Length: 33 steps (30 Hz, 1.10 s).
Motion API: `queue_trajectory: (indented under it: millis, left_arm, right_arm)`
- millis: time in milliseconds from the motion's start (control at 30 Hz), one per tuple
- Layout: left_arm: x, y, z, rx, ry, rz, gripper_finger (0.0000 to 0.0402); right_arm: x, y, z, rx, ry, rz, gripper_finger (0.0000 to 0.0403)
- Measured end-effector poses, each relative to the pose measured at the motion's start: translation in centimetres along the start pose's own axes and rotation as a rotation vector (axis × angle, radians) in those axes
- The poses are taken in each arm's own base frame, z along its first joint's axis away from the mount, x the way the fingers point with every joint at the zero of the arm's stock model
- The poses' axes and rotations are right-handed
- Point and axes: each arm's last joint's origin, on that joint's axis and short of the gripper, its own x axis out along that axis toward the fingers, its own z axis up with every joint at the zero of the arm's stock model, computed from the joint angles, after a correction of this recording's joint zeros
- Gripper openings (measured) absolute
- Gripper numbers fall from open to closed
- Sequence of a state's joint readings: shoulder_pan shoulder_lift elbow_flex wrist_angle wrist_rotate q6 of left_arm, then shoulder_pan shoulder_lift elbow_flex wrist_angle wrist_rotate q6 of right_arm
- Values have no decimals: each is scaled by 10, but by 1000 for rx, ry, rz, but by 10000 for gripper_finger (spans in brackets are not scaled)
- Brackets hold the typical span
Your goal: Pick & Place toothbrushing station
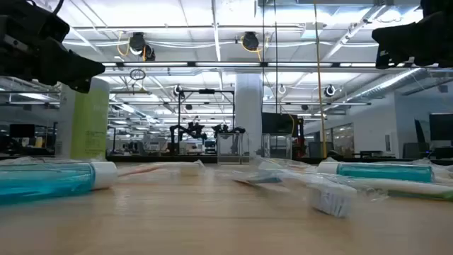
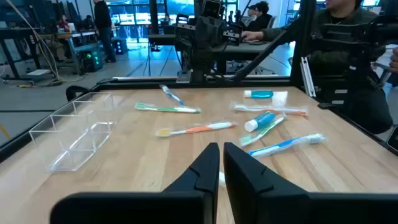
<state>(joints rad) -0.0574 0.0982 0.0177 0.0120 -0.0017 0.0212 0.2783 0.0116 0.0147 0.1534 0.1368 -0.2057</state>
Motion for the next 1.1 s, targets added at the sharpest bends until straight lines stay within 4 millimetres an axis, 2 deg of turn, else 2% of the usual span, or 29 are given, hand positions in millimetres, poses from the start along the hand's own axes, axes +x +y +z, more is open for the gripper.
queue_trajectory:
  millis: [133,367,733,1100]
  left_arm:
    - [0,0,0,0,0,0,31]
    - [0,0,0,0,0,0,31]
    - [0,0,0,0,0,0,31]
    - [0,0,0,0,1,0,31]
  right_arm:
    - [0,0,0,-41,0,3,6]
    - [0,0,0,83,0,6,6]
    - [0,0,-1,59,7,8,6]
    - [0,0,1,156,-10,9,6]
